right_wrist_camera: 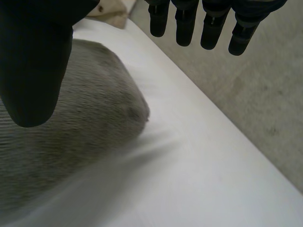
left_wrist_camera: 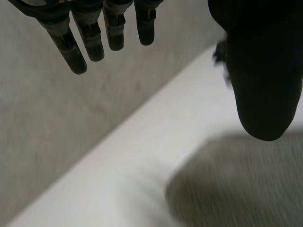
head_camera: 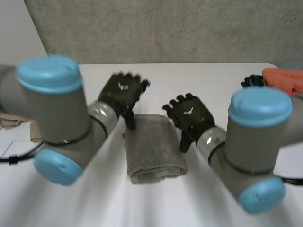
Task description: Fold the laundry.
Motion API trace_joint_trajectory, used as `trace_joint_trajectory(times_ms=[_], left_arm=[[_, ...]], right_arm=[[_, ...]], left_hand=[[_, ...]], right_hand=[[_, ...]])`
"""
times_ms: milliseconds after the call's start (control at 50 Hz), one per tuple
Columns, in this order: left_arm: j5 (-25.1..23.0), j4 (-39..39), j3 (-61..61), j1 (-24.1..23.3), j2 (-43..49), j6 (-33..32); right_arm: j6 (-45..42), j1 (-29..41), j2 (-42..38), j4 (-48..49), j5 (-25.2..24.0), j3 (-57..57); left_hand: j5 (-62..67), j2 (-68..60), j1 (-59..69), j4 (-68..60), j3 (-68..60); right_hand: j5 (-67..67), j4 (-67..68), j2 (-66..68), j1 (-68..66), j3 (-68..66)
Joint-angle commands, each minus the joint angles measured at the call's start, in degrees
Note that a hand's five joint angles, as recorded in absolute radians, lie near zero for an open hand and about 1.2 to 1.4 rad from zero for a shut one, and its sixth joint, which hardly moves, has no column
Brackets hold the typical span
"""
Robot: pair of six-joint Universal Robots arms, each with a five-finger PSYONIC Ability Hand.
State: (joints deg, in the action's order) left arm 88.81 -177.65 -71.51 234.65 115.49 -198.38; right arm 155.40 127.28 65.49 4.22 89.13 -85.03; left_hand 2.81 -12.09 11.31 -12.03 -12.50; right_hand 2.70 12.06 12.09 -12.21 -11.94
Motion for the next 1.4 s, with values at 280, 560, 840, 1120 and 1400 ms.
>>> trace_joint_trajectory(times_ms=[280,560,840,1120,1400], left_arm=[[-31.77,6.96,5.68,3.98,-3.26,6.51],[-31.68,6.87,4.89,3.80,-2.55,6.69],[-31.59,6.79,5.68,3.89,-2.91,6.78],[-28.08,2.75,10.25,3.80,-6.42,11.52],[-27.72,0.46,8.58,3.62,-6.86,14.07]], right_arm=[[-2.55,10.53,-9.05,25.83,6.76,-13.68],[-5.63,10.35,-14.16,29.79,5.09,-9.54],[-4.67,4.29,-12.50,31.82,0.17,-5.24],[1.31,-15.54,-1.87,31.29,-4.48,8.02],[8.59,-45.34,-5.61,31.20,-26.34,17.78]], left_hand=[[-2.42,1.71,-0.92,1.65,2.11],[-2.26,1.54,-0.76,1.48,1.95],[-2.09,1.37,-0.59,1.31,1.78],[-2.09,1.37,-0.59,1.31,1.78],[-1.92,1.20,-0.42,1.14,1.61]], right_hand=[[-2.70,-2.06,-2.09,2.21,1.94],[2.24,2.88,2.85,-2.73,-3.00],[67.30,67.94,67.91,-67.79,-68.06],[67.30,67.94,67.91,-67.79,-68.06],[67.30,67.94,67.91,-67.79,-68.06]])
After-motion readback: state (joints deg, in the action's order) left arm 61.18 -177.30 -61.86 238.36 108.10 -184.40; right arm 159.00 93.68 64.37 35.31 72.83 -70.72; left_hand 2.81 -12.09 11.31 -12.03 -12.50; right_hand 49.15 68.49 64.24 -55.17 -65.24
